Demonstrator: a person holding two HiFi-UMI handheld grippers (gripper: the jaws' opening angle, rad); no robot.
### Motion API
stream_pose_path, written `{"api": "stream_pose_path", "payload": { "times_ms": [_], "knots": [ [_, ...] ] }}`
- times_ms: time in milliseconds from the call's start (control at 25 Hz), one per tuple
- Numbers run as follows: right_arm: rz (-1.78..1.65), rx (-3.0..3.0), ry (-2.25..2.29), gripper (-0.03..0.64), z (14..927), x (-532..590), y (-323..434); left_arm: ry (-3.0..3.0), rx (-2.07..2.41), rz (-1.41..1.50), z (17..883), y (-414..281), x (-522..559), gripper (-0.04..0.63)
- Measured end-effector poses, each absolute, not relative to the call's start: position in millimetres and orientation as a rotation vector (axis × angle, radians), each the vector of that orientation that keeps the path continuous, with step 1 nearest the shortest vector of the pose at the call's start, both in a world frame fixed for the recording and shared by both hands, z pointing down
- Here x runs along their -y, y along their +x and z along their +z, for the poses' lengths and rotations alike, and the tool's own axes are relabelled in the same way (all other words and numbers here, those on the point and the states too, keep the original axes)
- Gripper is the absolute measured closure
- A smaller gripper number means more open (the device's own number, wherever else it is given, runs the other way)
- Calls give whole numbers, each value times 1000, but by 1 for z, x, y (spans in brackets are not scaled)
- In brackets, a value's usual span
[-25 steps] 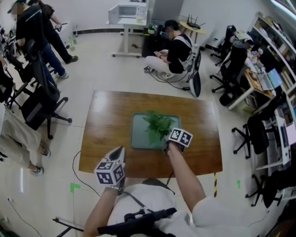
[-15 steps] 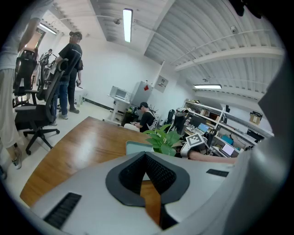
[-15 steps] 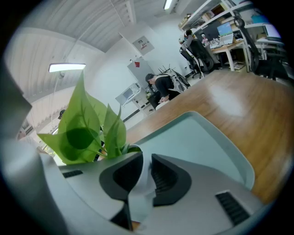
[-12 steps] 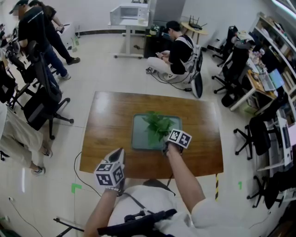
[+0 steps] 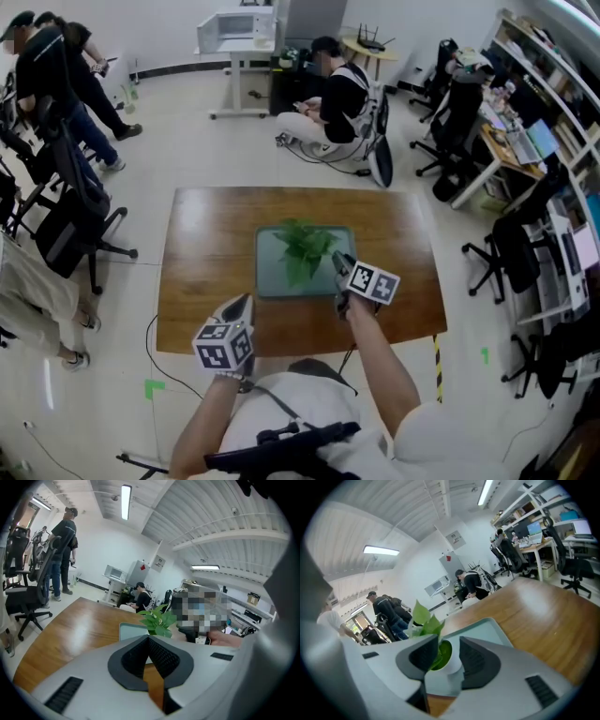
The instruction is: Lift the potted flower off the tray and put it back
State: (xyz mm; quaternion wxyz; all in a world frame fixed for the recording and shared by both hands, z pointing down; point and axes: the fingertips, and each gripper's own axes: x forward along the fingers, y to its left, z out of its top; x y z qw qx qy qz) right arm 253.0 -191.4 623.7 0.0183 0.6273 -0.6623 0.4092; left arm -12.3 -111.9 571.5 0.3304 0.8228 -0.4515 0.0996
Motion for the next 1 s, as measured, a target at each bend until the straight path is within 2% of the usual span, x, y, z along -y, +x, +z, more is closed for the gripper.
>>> {"api": "stream_pose_path", "payload": {
  "times_ms": [80, 320, 360, 560, 1000],
  "knots": [
    [1184, 2089, 1907, 483, 605, 176, 249, 2169, 1168, 261, 570, -7, 114, 600],
    [965, 2159, 1790, 507, 565, 126, 218, 2226, 1102, 269, 564, 17, 114, 600],
    [951, 2172, 1777, 545, 562, 118, 210, 2233, 1084, 273, 564, 22, 113, 600],
    [970, 2179, 1754, 615, 566, 92, 185, 2272, 1009, 290, 562, 44, 105, 600],
    [907, 2158, 1740, 617, 585, 77, 159, 2306, 981, 297, 557, 51, 101, 600]
  ]
}}
